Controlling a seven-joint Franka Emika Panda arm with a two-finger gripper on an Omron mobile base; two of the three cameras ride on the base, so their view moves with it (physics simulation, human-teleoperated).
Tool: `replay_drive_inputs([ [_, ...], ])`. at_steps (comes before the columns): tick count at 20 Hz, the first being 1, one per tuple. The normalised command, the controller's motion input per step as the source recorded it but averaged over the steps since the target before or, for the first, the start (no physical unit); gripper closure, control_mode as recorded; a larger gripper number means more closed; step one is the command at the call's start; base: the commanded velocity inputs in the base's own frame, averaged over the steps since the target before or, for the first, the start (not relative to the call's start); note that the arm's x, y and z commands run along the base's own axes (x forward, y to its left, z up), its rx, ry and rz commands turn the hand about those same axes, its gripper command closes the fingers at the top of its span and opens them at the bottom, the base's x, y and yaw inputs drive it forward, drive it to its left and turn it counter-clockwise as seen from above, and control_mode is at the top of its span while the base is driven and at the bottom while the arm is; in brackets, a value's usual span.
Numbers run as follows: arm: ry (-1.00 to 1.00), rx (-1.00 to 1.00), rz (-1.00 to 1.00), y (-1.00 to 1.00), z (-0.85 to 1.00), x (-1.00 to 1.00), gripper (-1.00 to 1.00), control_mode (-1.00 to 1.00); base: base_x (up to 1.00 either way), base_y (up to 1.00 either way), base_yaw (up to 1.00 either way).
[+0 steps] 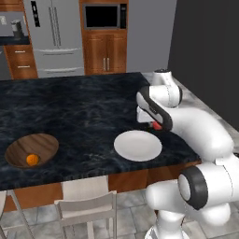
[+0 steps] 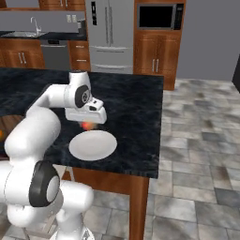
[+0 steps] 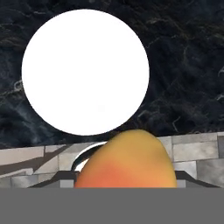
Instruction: Take the fruits from the plate on the dining counter and place two fruits in each bowl.
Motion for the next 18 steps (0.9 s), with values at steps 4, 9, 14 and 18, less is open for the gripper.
replay_drive_inputs([
  [4,0.0,0.01,0.04,-0.03,0.28,-0.34,1.0,-1.0,0.0,0.0,0.0],
  [9,0.0,0.05,0.02,-0.33,0.17,-0.42,1.0,-1.0,0.0,0.0,0.0],
  [14,0.0,0.01,0.01,-0.22,0.03,-0.44,1.0,-1.0,0.0,0.0,0.0],
  [18,-0.02,0.0,0.0,-0.02,0.08,-0.46,1.0,-1.0,0.0,0.0,0.0],
])
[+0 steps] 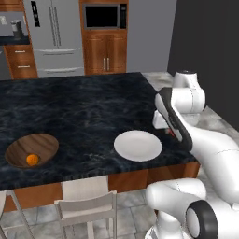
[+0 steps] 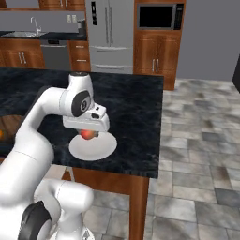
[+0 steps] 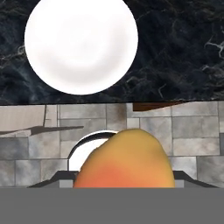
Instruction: Take the fruits from the plate on the dining counter and place two fruits in each bowl.
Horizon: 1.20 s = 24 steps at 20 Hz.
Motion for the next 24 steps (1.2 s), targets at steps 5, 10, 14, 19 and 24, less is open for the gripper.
replay_drive_inputs([
  [5,0.0,0.0,0.0,0.02,0.15,-0.35,1.0,-1.0,0.0,0.0,0.0],
  [10,-0.03,0.0,0.0,-0.06,0.03,-0.49,1.0,-1.0,0.0,0.0,0.0],
  [14,0.0,0.0,0.0,0.0,0.0,-0.35,1.0,-1.0,0.0,0.0,0.0],
  [19,0.0,0.0,0.0,0.0,0.04,-0.04,1.0,-1.0,0.0,0.0,0.0],
  [24,0.0,0.0,0.0,0.0,0.0,0.0,1.0,1.0,-0.23,0.0,0.0],
])
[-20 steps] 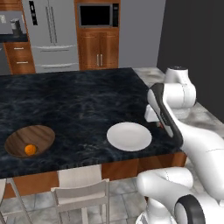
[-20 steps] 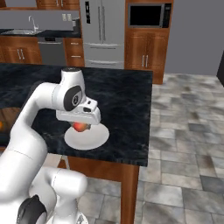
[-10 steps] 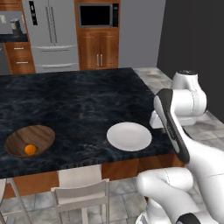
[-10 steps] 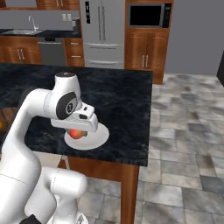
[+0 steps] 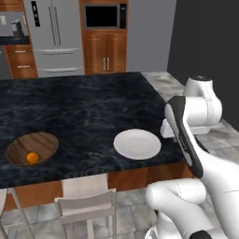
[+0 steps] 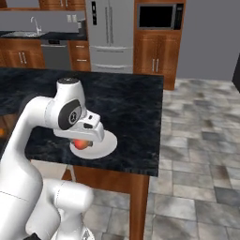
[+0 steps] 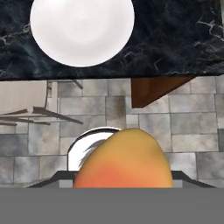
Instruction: Take the fruits from the plate on the dining counter and place two fruits in each bowl.
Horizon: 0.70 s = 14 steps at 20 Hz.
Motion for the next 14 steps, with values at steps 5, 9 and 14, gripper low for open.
replay_drive_inputs([
  [5,0.0,0.0,0.0,0.0,0.0,0.0,1.0,1.0,-1.0,0.19,0.0],
  [9,0.0,0.0,0.0,0.0,0.0,0.0,1.0,1.0,-0.68,1.0,0.01],
  [14,0.0,0.0,0.0,0.0,0.0,0.0,1.0,1.0,-0.31,1.0,0.0],
])
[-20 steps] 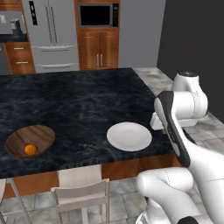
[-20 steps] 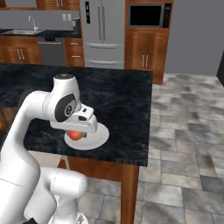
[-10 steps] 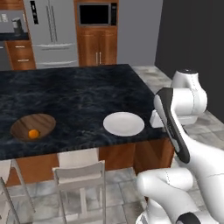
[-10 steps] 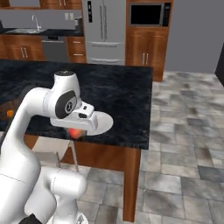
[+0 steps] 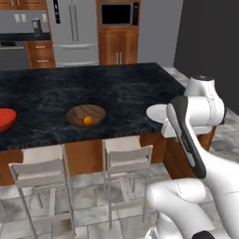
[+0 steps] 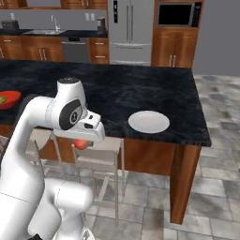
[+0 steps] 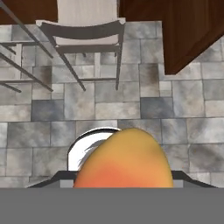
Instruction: Take the fruits from the plate on the dining counter and place two fruits in each bowl.
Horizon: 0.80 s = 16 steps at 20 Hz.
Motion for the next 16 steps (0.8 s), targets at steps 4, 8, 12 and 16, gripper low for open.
replay_drive_inputs([
  [4,0.0,0.0,0.0,0.0,0.0,0.0,1.0,1.0,-0.06,1.0,0.0],
  [8,0.0,0.0,0.0,0.0,0.0,0.0,1.0,1.0,0.0,1.0,0.0],
  [12,0.0,0.0,0.0,0.0,0.0,0.0,1.0,1.0,0.0,1.0,0.0],
  [16,0.0,0.0,0.0,0.0,0.0,0.0,1.0,1.0,0.02,1.0,0.01],
])
